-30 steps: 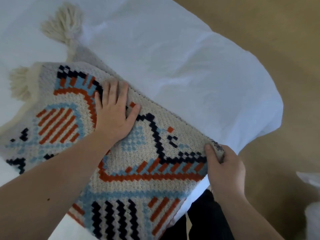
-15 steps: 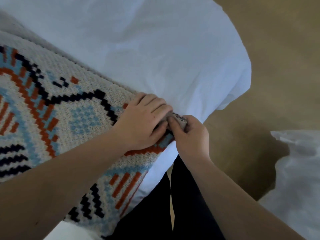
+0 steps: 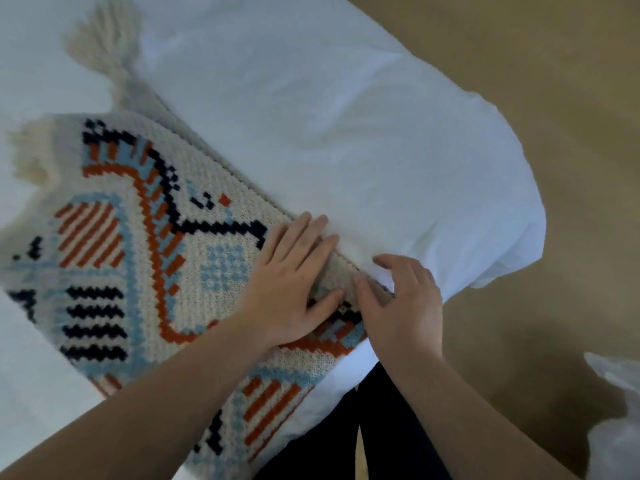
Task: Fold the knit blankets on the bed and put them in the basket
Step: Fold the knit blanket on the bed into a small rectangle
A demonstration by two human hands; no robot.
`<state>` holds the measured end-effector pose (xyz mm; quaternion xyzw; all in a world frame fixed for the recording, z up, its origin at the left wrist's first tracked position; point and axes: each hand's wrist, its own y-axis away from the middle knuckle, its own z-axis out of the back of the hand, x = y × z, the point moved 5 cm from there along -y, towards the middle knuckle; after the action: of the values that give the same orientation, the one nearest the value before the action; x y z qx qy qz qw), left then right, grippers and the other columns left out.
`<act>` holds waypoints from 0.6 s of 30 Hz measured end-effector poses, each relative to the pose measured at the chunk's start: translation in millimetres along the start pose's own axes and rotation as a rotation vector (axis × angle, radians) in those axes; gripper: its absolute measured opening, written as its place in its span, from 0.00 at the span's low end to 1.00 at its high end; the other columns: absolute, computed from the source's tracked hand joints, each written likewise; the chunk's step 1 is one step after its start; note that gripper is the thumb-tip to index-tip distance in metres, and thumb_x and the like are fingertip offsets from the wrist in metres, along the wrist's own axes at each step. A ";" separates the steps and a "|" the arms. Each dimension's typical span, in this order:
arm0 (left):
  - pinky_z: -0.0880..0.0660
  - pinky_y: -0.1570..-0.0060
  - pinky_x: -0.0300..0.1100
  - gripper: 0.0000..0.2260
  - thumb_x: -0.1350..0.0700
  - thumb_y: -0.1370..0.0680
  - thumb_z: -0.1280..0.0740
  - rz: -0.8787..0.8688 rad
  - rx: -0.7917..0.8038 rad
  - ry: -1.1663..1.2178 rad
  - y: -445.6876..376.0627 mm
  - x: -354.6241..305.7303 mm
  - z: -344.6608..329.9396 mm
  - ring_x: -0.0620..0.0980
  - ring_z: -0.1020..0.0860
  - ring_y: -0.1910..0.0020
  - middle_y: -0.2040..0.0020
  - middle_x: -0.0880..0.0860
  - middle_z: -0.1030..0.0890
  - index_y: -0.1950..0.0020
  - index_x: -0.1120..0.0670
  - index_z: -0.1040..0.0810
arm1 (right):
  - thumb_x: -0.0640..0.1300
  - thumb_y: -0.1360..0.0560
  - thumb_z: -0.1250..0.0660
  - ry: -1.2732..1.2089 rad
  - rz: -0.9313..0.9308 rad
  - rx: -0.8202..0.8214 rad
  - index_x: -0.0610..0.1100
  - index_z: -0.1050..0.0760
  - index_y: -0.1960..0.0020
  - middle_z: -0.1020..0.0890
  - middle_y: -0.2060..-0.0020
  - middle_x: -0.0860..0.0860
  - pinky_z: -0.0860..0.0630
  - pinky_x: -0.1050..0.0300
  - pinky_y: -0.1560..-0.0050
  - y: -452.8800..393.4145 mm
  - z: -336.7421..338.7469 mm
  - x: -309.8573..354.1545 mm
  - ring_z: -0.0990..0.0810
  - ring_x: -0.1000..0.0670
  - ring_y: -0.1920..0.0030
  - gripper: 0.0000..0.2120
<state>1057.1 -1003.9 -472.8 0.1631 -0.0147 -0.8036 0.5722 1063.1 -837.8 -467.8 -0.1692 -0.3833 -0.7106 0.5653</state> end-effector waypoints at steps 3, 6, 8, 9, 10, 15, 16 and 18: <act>0.46 0.24 0.60 0.37 0.36 0.21 0.43 0.096 -0.006 0.012 16.6 27.0 3.4 0.54 0.48 0.19 0.19 0.56 0.44 0.20 0.59 0.42 | 0.54 0.24 0.33 0.138 0.244 0.076 0.49 0.22 0.40 0.19 0.44 0.55 0.34 0.57 0.39 -15.4 -19.2 41.9 0.25 0.50 0.41 0.15; 0.47 0.23 0.59 0.39 0.33 0.20 0.48 0.225 0.005 0.009 30.3 60.7 6.3 0.53 0.51 0.19 0.18 0.55 0.48 0.19 0.59 0.47 | 0.56 0.22 0.35 0.188 0.371 0.221 0.49 0.24 0.35 0.20 0.41 0.54 0.27 0.52 0.39 -30.6 -48.9 81.1 0.24 0.50 0.40 0.19; 0.49 0.23 0.57 0.41 0.30 0.21 0.52 0.300 0.016 -0.011 38.2 85.5 9.9 0.52 0.53 0.19 0.18 0.54 0.50 0.18 0.58 0.50 | 0.56 0.22 0.35 0.215 0.421 0.251 0.49 0.25 0.32 0.21 0.39 0.54 0.27 0.52 0.38 -41.9 -67.2 105.0 0.25 0.50 0.39 0.20; 0.51 0.22 0.57 0.42 0.29 0.21 0.52 0.323 0.017 -0.017 42.3 96.8 12.4 0.51 0.54 0.19 0.18 0.53 0.51 0.18 0.57 0.50 | 0.55 0.21 0.35 0.234 0.447 0.256 0.49 0.26 0.32 0.21 0.38 0.54 0.28 0.52 0.38 -48.0 -76.7 117.0 0.26 0.50 0.38 0.21; 0.53 0.22 0.56 0.42 0.28 0.22 0.52 0.338 0.013 -0.018 45.8 107.3 14.5 0.50 0.56 0.19 0.18 0.52 0.52 0.18 0.57 0.51 | 0.55 0.21 0.35 0.253 0.471 0.260 0.49 0.26 0.31 0.22 0.37 0.54 0.28 0.53 0.38 -54.3 -85.5 129.5 0.26 0.50 0.37 0.21; 0.61 0.23 0.52 0.41 0.28 0.22 0.54 0.441 -0.049 0.037 58.5 160.7 25.8 0.49 0.62 0.20 0.18 0.51 0.57 0.18 0.53 0.57 | 0.59 0.21 0.37 0.354 0.474 0.329 0.49 0.34 0.26 0.27 0.32 0.52 0.31 0.55 0.37 -84.7 -129.2 193.7 0.29 0.51 0.33 0.27; 0.63 0.23 0.52 0.41 0.28 0.22 0.54 0.468 -0.066 0.058 60.2 171.8 28.9 0.48 0.65 0.21 0.18 0.51 0.61 0.19 0.52 0.61 | 0.59 0.21 0.38 0.370 0.475 0.339 0.49 0.35 0.26 0.27 0.32 0.52 0.31 0.55 0.37 -90.0 -137.3 205.4 0.29 0.51 0.33 0.27; 0.66 0.23 0.52 0.41 0.28 0.22 0.56 0.515 -0.067 0.073 61.3 192.2 34.1 0.48 0.71 0.23 0.20 0.50 0.68 0.20 0.52 0.67 | 0.59 0.22 0.37 0.373 0.490 0.341 0.49 0.35 0.26 0.27 0.33 0.52 0.30 0.54 0.38 -100.7 -151.3 229.4 0.28 0.50 0.34 0.27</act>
<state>1047.6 -1208.3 -474.7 0.1636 -0.0084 -0.6252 0.7631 928.6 -1096.9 -447.0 -0.0268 -0.3348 -0.4982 0.7994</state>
